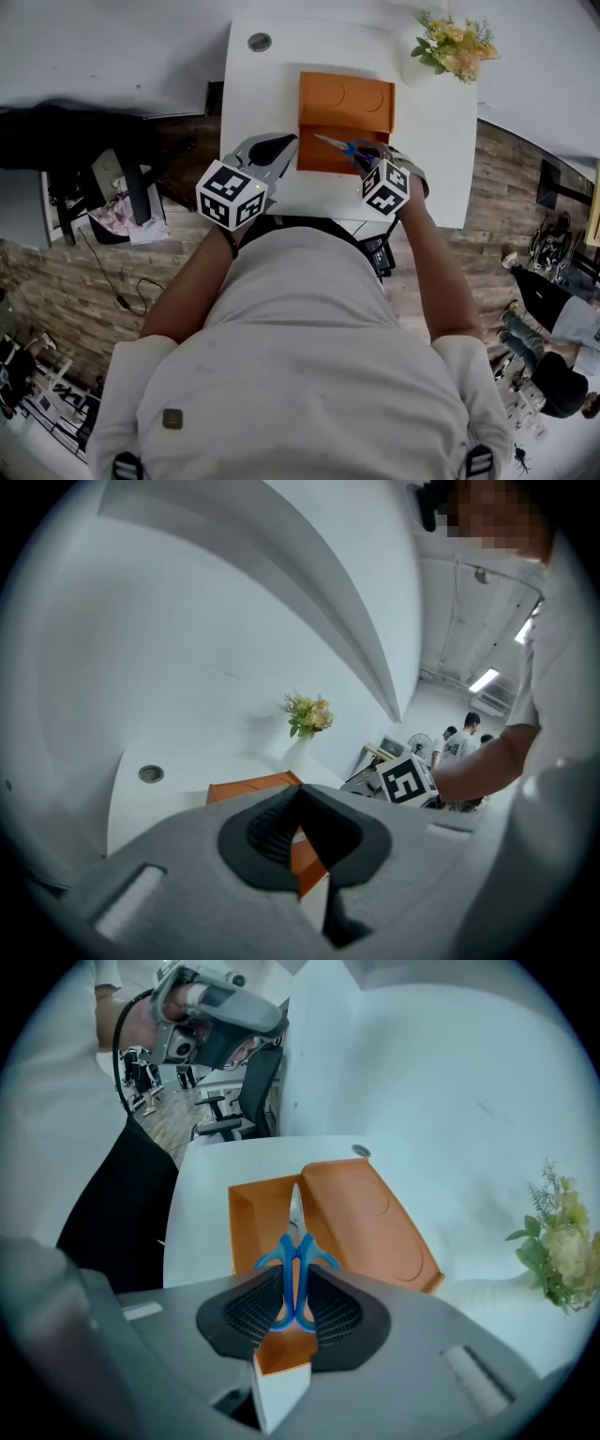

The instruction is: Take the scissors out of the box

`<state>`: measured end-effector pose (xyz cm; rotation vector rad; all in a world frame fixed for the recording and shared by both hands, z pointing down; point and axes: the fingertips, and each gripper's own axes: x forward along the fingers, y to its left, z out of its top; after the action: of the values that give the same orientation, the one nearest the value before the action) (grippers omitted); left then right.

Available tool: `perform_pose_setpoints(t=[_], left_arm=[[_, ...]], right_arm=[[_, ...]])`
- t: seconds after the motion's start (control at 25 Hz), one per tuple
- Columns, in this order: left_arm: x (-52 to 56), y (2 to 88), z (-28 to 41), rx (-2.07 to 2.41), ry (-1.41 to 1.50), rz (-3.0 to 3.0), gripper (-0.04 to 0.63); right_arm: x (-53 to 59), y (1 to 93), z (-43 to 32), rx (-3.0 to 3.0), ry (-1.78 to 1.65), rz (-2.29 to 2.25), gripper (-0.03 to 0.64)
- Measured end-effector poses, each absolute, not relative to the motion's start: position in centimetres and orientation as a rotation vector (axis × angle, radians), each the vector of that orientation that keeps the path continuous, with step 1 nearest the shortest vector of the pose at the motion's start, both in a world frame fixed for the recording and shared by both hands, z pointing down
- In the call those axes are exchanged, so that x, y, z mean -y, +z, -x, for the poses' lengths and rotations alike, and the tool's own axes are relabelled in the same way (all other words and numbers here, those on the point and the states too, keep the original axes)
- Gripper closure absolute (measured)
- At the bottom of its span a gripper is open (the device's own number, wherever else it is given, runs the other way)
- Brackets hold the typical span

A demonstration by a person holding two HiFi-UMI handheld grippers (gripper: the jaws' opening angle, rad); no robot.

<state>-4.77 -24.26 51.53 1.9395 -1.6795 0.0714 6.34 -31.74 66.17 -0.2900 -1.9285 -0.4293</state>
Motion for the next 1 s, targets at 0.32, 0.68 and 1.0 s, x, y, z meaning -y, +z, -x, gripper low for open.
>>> perform_pose_setpoints(t=[0.32, 0.68, 1.0], left_arm=[[24.7, 49.3, 5.0, 1.713, 0.08, -1.968, 0.591], [24.1, 47.8, 6.2, 1.759, 0.091, -1.964, 0.591], [23.2, 46.1, 7.0, 1.736, 0.089, -2.04, 0.591]], right_arm=[[31.8, 60.4, -4.9, 2.141, -0.323, 0.154, 0.522], [31.8, 54.0, -2.8, 2.413, -0.153, -0.05, 0.522], [30.5, 49.8, -1.6, 2.552, -0.048, -0.202, 0.522]])
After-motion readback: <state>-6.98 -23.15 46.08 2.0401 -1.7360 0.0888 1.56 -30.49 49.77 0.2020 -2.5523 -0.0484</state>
